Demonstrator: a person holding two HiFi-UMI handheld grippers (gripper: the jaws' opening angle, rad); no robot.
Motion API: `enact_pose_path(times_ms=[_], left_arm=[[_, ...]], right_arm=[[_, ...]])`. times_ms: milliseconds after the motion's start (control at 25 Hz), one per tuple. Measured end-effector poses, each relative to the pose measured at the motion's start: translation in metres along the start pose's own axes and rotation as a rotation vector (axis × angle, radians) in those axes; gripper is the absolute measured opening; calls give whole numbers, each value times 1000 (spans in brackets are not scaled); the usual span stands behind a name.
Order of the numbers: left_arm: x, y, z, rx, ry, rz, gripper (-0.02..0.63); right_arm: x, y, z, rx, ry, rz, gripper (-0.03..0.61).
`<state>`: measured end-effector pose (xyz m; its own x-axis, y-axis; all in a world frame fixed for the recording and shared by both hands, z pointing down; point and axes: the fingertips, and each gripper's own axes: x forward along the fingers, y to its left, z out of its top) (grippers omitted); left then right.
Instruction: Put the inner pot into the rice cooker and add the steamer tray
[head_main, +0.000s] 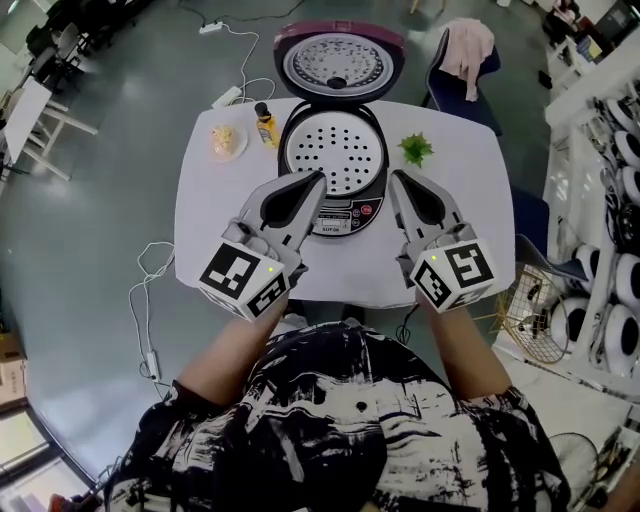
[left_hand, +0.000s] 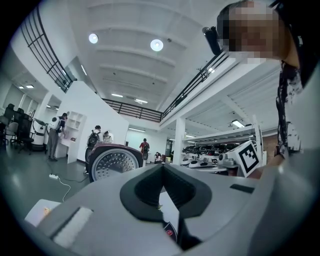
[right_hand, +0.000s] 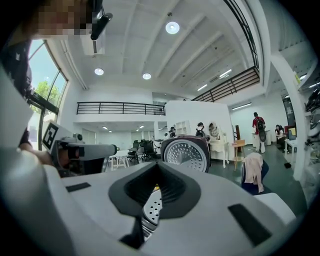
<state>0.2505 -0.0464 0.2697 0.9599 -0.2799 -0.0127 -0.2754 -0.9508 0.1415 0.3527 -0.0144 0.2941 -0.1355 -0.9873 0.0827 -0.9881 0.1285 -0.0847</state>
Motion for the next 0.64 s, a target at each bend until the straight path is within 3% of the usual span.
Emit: enact_pose_path(times_ms=[640], left_arm=[[-3,-1,-4,2,11,-6,5]], right_arm=[[4,-2,-8,7,31,2,-3]])
